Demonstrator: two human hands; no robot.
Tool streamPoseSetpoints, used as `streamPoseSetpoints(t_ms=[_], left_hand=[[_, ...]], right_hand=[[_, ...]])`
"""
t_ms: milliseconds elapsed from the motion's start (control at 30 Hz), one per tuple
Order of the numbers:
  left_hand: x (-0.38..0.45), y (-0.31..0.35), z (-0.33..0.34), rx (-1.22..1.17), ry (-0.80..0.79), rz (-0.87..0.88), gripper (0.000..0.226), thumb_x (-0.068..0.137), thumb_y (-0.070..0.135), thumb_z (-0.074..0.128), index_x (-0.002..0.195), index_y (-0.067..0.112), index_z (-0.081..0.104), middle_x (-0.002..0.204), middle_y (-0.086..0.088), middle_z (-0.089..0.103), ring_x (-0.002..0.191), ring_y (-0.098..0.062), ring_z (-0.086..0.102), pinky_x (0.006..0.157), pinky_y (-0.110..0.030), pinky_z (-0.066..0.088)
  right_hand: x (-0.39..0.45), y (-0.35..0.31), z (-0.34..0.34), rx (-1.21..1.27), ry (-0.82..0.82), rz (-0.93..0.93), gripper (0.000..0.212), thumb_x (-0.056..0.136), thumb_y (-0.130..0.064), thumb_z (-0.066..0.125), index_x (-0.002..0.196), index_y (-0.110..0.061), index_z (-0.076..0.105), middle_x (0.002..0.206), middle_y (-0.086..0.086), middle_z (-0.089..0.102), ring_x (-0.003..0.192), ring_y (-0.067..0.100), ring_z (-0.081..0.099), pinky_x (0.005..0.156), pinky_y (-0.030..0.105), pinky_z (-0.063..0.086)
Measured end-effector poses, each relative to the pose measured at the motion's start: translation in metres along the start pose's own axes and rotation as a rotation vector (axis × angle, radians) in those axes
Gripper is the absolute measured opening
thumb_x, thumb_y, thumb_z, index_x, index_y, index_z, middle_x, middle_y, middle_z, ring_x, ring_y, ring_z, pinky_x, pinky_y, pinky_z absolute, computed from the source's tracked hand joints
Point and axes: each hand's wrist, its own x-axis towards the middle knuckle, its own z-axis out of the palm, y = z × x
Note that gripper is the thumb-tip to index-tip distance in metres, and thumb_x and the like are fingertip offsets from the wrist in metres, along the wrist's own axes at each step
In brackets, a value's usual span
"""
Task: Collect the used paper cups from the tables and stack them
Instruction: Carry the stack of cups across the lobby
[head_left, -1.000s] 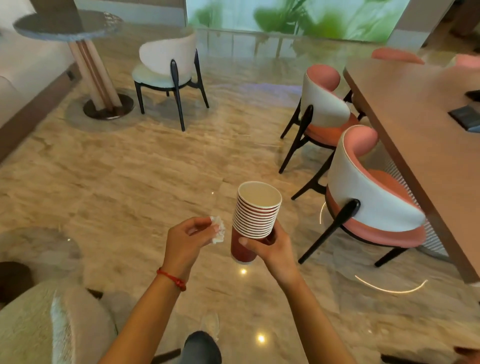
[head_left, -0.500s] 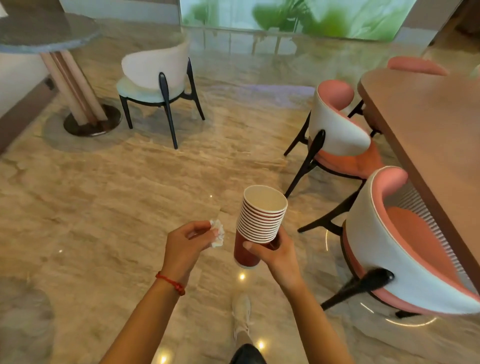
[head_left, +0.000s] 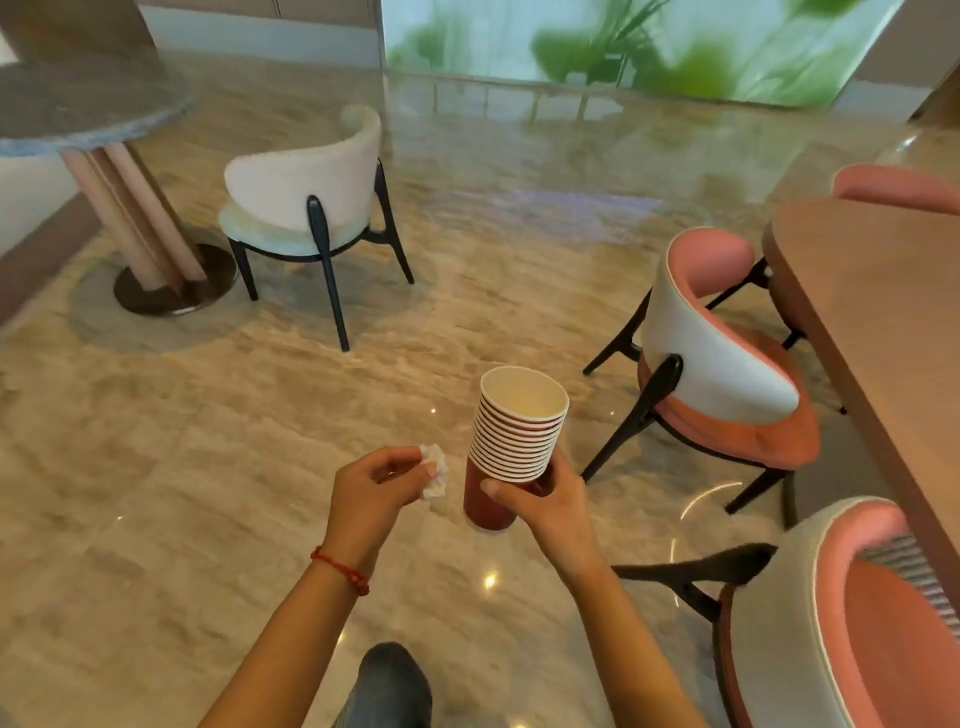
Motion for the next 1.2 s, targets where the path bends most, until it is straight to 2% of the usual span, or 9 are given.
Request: streamPoseSetpoints(t_ms=[100,300,433,567,867,967,1200], left_hand=[[0.059,0.014,0.015,-0.001,-0.004,0.006,0.017,0.072,0.000,0.073,0.082,0.013,0.069,0.075,0.001,0.069,0.068,-0.007,0.064,0.056,-0.014,0.052],[0.199,0.048,0.035,-0.002,-0.018,0.036,0.018,0.073,0.002,0.073,0.078,0.019,0.067,0.080,0.001,0.068,0.072,-0.008,0.064,0.054,-0.012,0.051],[0.288,0.081,0.047,0.019,-0.026,0.039,0.020,0.072,0.003,0.074,0.075,0.021,0.067,0.074,0.005,0.068,0.063,-0.002,0.065,0.052,-0.011,0.050],[0.368,0.105,0.063,0.073,-0.050,0.038,0.016,0.072,0.006,0.075,0.082,0.017,0.069,0.080,0.001,0.068,0.069,-0.006,0.064,0.055,-0.014,0.051],[0.533,0.132,0.122,0.047,-0.049,0.000,0.016,0.071,0.006,0.075,0.078,0.019,0.068,0.078,-0.001,0.070,0.066,-0.005,0.066,0.053,-0.012,0.051],[0.594,0.143,0.150,0.044,-0.053,0.007,0.015,0.072,0.006,0.074,0.079,0.018,0.068,0.079,-0.003,0.069,0.071,-0.010,0.064,0.053,-0.012,0.050],[0.719,0.190,0.212,0.068,-0.042,0.010,0.014,0.074,0.006,0.073,0.079,0.018,0.068,0.076,-0.001,0.069,0.069,-0.008,0.064,0.053,-0.012,0.050]], right_hand=[[0.062,-0.002,0.002,-0.002,0.003,0.000,0.057,0.067,-0.009,0.082,0.112,-0.029,0.055,0.106,-0.009,0.067,0.096,-0.001,0.064,0.072,0.012,0.051],[0.202,-0.011,0.021,-0.005,0.032,-0.023,0.051,0.067,-0.008,0.082,0.105,-0.032,0.058,0.100,-0.013,0.070,0.095,0.001,0.065,0.072,0.013,0.051],[0.291,-0.027,0.037,0.004,0.037,-0.020,0.058,0.066,-0.010,0.083,0.112,-0.031,0.055,0.108,-0.010,0.068,0.098,0.001,0.064,0.075,0.014,0.051],[0.369,-0.036,0.041,0.022,0.066,-0.011,0.058,0.066,-0.008,0.083,0.113,-0.028,0.056,0.106,-0.009,0.069,0.097,0.002,0.065,0.074,0.014,0.051],[0.541,-0.034,0.024,0.013,0.116,-0.010,0.061,0.065,-0.007,0.083,0.119,-0.017,0.057,0.108,-0.005,0.068,0.098,0.005,0.065,0.073,0.015,0.052],[0.609,-0.036,0.014,0.023,0.112,-0.029,0.062,0.065,-0.008,0.083,0.121,-0.015,0.056,0.112,-0.001,0.067,0.101,0.009,0.065,0.077,0.019,0.053],[0.764,-0.067,-0.010,0.028,0.061,-0.044,0.058,0.065,-0.009,0.082,0.115,-0.025,0.056,0.111,-0.005,0.067,0.099,0.005,0.064,0.074,0.016,0.052]])
